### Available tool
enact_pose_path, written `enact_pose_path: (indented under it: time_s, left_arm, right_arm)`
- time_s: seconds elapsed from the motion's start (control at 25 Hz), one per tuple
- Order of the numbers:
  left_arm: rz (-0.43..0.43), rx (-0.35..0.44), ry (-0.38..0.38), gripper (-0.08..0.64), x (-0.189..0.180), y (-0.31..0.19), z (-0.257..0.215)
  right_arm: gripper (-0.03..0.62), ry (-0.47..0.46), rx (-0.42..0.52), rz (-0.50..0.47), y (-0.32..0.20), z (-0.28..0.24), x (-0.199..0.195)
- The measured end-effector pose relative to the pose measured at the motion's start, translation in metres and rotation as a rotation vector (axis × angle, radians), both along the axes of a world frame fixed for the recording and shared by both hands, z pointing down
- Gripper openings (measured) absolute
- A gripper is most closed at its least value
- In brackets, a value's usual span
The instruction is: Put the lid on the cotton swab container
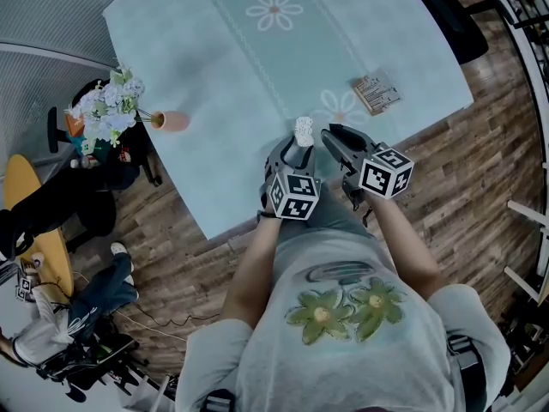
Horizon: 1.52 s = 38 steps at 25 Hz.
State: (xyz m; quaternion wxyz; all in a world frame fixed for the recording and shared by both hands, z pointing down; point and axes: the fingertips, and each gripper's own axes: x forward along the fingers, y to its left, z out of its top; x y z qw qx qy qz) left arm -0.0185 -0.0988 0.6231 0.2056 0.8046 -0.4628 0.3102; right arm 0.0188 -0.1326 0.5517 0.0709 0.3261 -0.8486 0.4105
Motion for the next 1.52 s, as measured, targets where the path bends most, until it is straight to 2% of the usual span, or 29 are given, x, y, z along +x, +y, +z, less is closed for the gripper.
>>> enact_pose_path:
  time_s: [0.96,1.52]
  left_arm:
    - [0.001,-0.006,-0.003,0.183,-0.001,0.001,0.001]
    - [0.015,-0.004,-0.028,0.187,-0.002,0.0,0.002]
  right_arm:
    - [0.094,-0.003,0.011,-0.025,0.001,-0.005,-0.009]
    - [0.1,0.066,0.044,-0.04,0.0,-0.006,-0.017]
